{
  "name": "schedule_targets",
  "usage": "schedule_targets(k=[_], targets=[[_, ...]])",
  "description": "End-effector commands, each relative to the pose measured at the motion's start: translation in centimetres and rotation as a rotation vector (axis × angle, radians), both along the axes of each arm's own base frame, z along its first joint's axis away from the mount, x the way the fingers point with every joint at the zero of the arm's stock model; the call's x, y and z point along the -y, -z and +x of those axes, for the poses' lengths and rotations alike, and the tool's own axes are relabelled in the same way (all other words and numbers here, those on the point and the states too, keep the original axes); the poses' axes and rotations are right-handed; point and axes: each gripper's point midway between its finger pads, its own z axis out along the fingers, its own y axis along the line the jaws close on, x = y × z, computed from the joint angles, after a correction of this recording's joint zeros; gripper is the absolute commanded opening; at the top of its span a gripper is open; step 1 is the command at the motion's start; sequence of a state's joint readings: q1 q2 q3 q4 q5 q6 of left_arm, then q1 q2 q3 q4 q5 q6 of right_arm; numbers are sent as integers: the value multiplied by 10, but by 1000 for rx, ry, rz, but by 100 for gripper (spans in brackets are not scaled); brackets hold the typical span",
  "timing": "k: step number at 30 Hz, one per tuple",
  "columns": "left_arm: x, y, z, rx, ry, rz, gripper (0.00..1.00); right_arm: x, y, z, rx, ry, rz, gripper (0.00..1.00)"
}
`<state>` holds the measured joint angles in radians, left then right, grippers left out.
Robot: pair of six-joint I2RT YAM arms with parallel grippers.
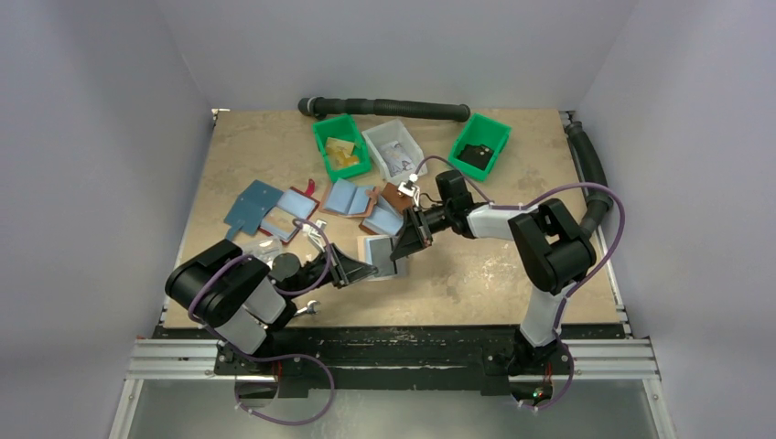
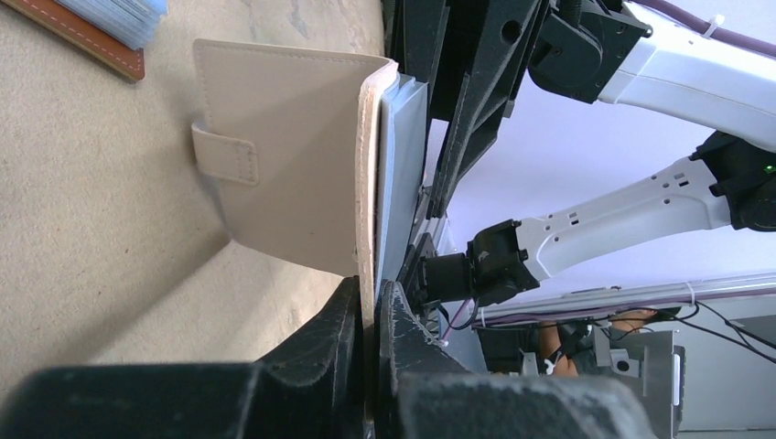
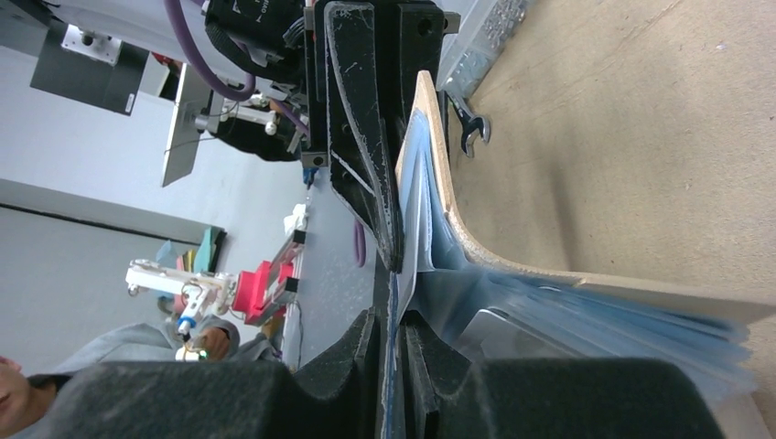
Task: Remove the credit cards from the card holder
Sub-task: Remove the credit card from the card holder.
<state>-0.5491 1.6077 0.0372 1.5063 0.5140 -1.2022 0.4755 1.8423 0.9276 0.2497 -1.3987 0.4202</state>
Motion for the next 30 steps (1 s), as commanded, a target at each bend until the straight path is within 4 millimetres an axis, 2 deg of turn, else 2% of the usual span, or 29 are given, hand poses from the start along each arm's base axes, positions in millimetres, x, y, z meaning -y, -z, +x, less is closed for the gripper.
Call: schedule_targets(k=[1,4,8,12,18,30], targets=[[4,-58,5,236,6,-145,0,2,-21,-5,16,-56,64,21],[10,-58,4,238,21,-149,0,2,-20,-5,16,-47,57,26],[15,-58,3,235,30,-151,0,1,-20,-4,15,-43,53,27],[12,-60,3,238,16,-155,0,1,-22,-5,15,-51,60,23],[2,-58,2,224,-13,-149,8,2,-22,-5,15,-54,64,18],[-6,-56,2,218,-30,-145,11,3,-24,-6,17,-60,70,16]])
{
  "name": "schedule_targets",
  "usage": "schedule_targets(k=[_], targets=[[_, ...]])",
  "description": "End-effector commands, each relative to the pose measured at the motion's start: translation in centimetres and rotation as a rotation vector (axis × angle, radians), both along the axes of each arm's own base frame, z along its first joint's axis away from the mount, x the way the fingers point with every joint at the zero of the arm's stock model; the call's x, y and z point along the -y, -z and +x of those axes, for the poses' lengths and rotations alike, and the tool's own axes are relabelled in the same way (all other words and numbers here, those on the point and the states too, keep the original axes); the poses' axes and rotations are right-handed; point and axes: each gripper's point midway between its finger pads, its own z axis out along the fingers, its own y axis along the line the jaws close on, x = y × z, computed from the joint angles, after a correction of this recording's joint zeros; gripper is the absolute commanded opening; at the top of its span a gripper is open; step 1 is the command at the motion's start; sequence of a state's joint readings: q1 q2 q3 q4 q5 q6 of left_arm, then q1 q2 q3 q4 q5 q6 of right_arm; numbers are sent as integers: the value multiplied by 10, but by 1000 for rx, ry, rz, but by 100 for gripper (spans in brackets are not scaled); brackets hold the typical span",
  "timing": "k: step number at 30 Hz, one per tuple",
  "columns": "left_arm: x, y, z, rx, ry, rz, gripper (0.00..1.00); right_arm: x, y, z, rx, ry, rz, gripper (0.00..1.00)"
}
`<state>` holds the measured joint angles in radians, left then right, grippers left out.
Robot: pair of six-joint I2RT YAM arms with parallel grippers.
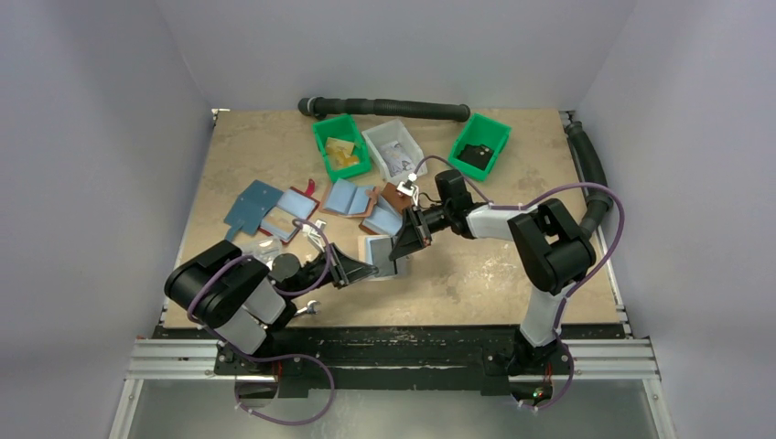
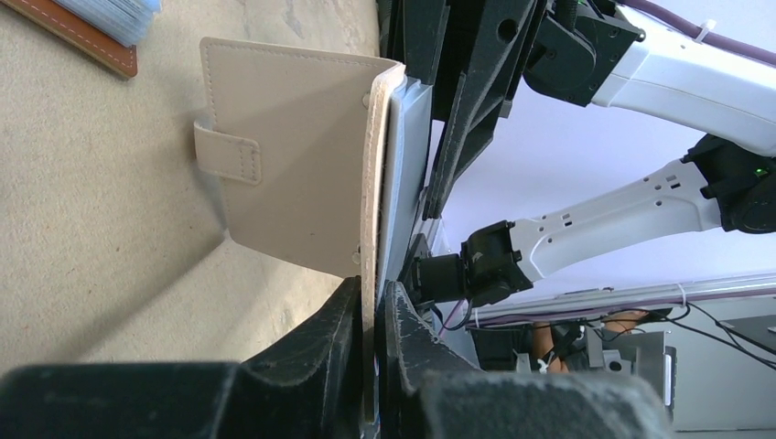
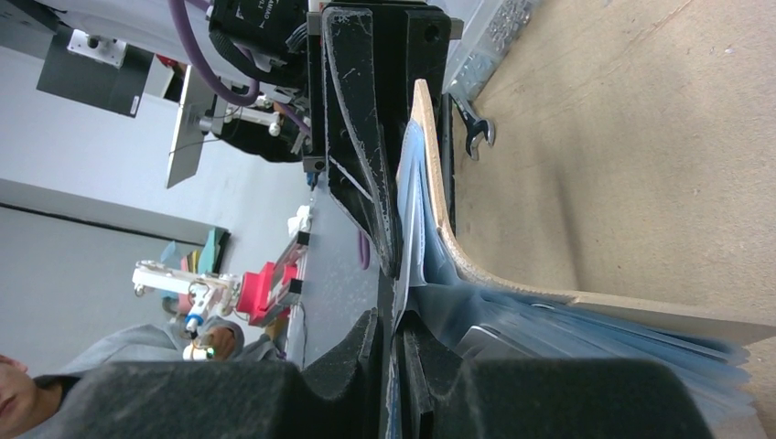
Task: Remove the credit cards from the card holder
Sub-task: Remove the credit card from the card holder.
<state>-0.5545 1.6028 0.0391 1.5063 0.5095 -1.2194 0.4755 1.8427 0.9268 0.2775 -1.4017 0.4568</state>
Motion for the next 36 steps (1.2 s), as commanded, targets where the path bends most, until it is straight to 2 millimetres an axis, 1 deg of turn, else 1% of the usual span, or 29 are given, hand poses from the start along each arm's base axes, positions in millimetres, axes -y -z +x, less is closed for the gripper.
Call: schedule_targets(k=[1,13,16,19,21,25,26,28,33,36], targets=[[-8,-53,2,225,-33,-133,12,3,-21,-7,28,-61,68,16],[-11,-54,1,227,-37,-131,14,5,-20,-3,28,-49,66,14],[-11,-54,1,229,-33,-132,11,5,-18,-3,28,-41,59,10],[-11,-55,0,236,-27,-134,3,3,-15,0,36,-24,49,1],[-11,-55,0,242,-28,-132,0,3,-14,4,42,-5,40,0],[-14,-55,4,244,-48,-129,0,8,-5,19,85,52,-6,0],[-18,-48,1,220,-55,-113,0,11,-2,24,106,70,-25,0],[-20,-40,1,198,-60,-97,0,16,3,34,151,107,-56,0],[-20,-23,3,142,-63,-64,0,25,20,45,224,151,-171,0],[-24,-10,5,88,-87,-40,0,31,27,54,310,160,-238,0]])
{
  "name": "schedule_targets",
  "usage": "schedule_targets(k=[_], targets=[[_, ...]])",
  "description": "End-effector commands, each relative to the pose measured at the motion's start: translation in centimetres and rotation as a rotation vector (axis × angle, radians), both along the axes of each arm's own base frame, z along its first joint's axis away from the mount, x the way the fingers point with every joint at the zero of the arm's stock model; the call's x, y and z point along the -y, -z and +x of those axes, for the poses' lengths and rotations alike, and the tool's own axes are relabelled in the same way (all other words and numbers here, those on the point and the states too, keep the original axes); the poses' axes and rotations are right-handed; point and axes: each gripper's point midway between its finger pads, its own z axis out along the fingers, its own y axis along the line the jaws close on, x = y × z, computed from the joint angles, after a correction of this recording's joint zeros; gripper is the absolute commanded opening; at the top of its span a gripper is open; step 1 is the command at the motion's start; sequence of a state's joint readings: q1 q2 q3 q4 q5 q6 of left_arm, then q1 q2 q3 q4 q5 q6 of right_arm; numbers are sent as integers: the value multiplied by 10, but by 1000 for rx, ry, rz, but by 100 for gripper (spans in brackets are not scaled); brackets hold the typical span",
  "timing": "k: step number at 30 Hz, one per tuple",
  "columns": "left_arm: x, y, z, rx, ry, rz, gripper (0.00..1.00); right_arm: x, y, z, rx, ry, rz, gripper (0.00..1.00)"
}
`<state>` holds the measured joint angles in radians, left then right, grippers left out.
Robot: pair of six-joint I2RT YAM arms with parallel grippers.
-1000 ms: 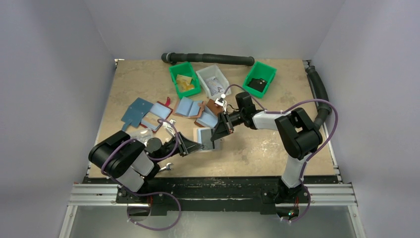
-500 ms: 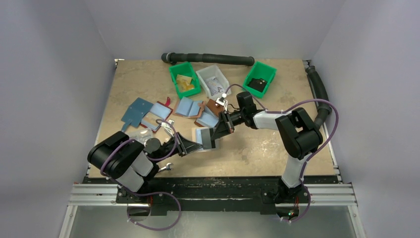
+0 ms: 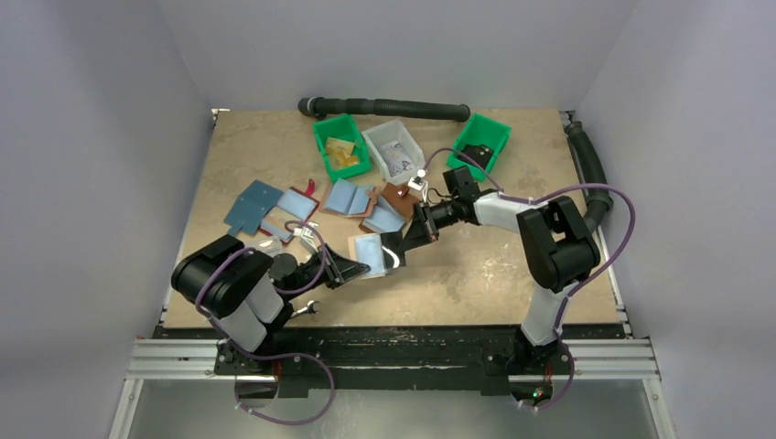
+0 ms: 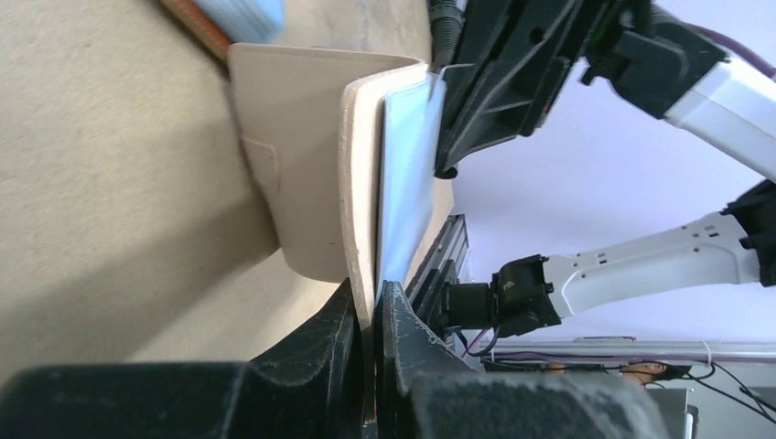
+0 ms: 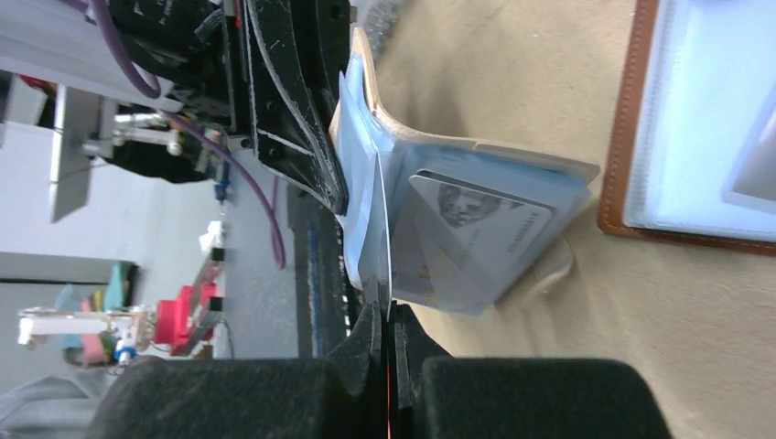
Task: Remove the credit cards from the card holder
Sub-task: Remove the credit card from the card holder, then place the credit card in the storage box.
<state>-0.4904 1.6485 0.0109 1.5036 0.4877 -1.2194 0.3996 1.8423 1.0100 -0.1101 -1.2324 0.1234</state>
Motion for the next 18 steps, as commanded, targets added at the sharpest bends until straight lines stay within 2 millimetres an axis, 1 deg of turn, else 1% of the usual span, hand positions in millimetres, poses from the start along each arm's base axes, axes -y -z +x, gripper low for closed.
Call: schedule_targets(k=[1,5,8,11,13,16,18], targets=[[-7,-25,-6,135,-15,-64,0,11,-2,25,240,23,-117,0],[-16,1,-6,23,-51,-23,0,19,-6,32,321,27,-152,0],[-18,19,-11,-52,-57,5,0,24,-14,37,382,15,-148,0],[-20,31,-14,-96,-57,30,0,34,-19,43,432,22,-167,0],[-21,35,-15,-107,-56,40,0,40,-23,48,460,34,-173,0],[-22,35,-15,-104,-59,42,0,52,-32,57,504,64,-190,0],[-22,35,-15,-102,-60,42,3,62,-39,64,530,91,-200,0]])
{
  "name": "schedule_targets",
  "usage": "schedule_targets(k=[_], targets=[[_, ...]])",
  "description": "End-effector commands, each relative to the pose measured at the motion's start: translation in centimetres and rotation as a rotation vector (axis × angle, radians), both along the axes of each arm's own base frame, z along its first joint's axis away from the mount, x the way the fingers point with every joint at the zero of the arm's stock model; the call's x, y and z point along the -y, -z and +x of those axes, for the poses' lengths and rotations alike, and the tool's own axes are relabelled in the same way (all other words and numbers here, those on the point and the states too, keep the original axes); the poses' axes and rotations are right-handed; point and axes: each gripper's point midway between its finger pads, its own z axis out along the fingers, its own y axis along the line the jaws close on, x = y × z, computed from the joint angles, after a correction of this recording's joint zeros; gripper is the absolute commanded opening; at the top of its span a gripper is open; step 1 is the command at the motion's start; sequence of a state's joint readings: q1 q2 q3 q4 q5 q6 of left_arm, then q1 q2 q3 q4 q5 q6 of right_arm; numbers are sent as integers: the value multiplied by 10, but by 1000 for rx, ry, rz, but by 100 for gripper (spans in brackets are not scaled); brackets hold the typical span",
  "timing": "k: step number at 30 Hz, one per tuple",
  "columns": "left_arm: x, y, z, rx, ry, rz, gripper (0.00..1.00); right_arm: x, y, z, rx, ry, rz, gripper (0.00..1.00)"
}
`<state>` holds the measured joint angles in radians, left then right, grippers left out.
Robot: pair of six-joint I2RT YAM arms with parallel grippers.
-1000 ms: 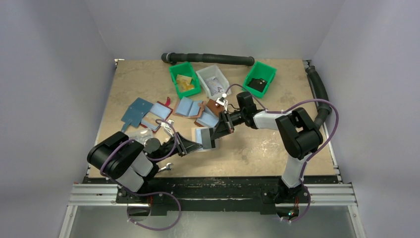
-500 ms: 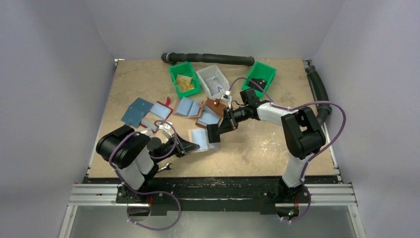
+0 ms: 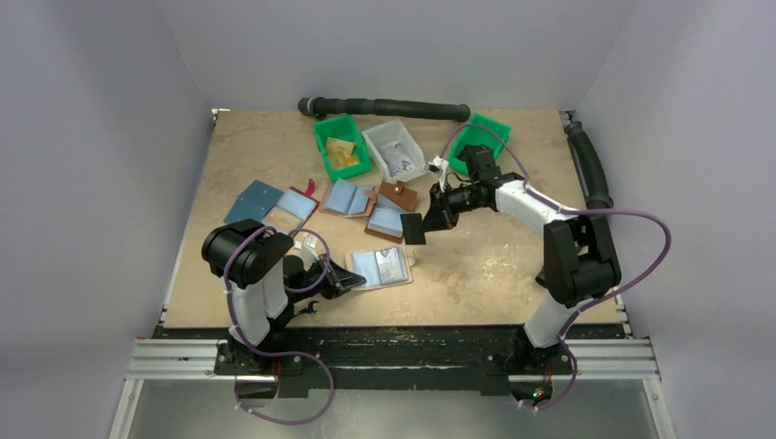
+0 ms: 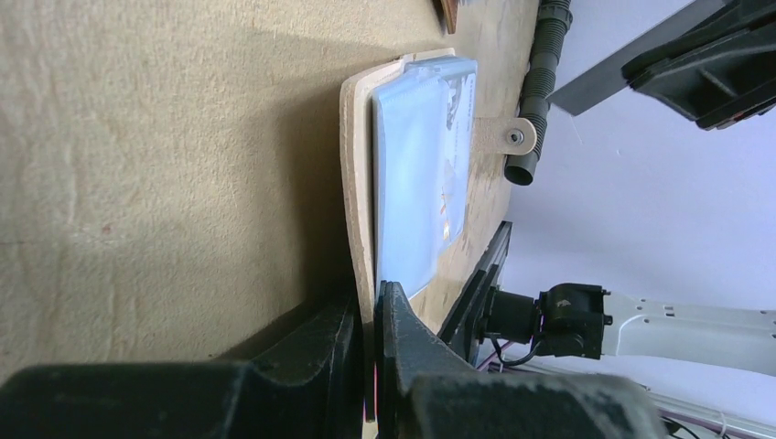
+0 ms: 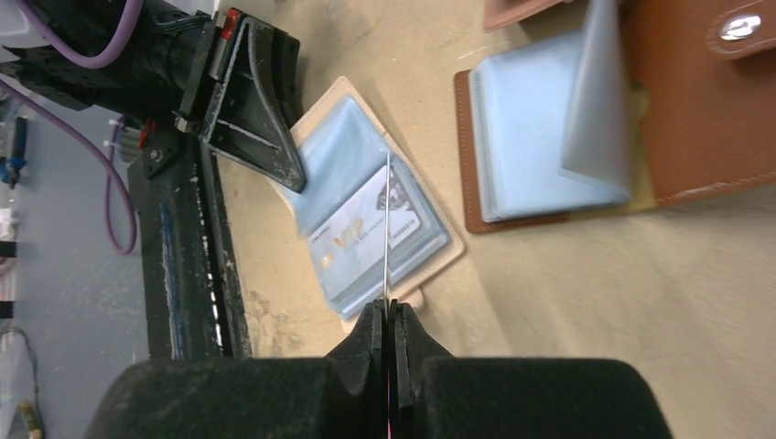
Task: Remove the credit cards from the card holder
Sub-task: Place the credit card in the storage box.
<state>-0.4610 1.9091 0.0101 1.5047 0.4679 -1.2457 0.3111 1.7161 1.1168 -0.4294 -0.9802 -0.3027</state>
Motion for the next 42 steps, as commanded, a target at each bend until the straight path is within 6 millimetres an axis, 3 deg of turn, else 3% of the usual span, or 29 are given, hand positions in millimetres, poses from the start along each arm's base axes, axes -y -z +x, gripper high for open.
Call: schedule_targets(k=[1,7,13,21,25,29,33,42], targets=[[-8,-34,-11,152,-8,-60,7,21,-33,25,156,39,-12,0],[-17,-29,-11,164,-47,-16,24,72,-54,59,212,214,-29,0],[-25,-33,-10,211,-74,17,31,107,-74,96,287,390,-106,0],[-34,-28,-5,255,-91,113,34,160,-114,185,550,567,-406,0],[-45,-18,5,250,-110,262,44,178,-120,222,679,602,-604,0],[-69,-43,22,329,-199,409,67,185,-110,247,799,591,-793,0],[-92,-60,23,368,-296,477,85,188,-97,264,858,577,-924,0],[-86,-52,16,319,-229,489,88,199,-62,288,872,561,-1102,0]])
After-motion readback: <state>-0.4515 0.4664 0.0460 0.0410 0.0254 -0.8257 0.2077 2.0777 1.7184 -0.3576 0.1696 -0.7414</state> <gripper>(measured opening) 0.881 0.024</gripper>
